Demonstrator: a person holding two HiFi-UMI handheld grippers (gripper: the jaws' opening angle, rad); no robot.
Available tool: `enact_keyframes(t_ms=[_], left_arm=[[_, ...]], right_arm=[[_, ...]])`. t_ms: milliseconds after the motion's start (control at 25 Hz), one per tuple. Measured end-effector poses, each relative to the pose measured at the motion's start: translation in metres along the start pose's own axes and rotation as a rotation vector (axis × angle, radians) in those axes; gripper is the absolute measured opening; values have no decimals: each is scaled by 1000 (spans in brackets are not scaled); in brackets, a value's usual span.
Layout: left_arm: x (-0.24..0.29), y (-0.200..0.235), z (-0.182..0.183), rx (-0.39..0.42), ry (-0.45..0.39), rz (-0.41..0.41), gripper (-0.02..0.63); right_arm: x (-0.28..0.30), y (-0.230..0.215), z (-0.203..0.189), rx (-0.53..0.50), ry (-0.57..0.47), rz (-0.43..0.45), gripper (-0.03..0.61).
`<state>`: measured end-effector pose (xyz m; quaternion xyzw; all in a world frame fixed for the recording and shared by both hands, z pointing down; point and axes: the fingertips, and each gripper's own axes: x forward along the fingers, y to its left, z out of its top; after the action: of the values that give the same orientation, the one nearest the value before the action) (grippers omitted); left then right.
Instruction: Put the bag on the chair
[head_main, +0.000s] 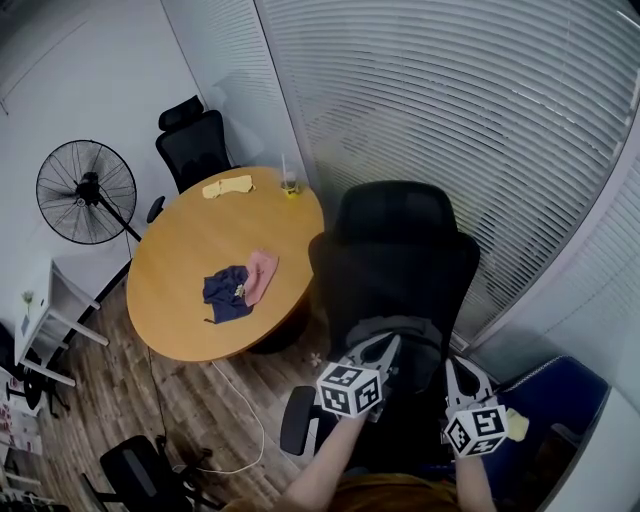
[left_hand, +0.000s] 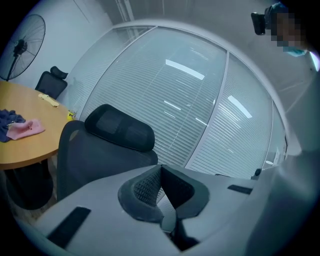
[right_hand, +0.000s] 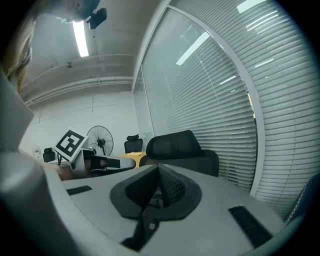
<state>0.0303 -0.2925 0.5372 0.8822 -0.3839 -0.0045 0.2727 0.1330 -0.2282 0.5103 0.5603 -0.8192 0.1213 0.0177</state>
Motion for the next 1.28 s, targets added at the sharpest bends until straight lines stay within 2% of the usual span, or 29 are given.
enact_keyframes(t_ms=[320,640,1280], left_arm=[[-2,-1,-4,44,24,13,23],[-9,5,-5,10,14,14,23],[-7,5,-11,6,25,16,23]], right_arm=[[-2,1,0,13,-1,-8,12],[-1,8,-8,11,20,4,12],[-1,5,-12,-2,38,1,12]])
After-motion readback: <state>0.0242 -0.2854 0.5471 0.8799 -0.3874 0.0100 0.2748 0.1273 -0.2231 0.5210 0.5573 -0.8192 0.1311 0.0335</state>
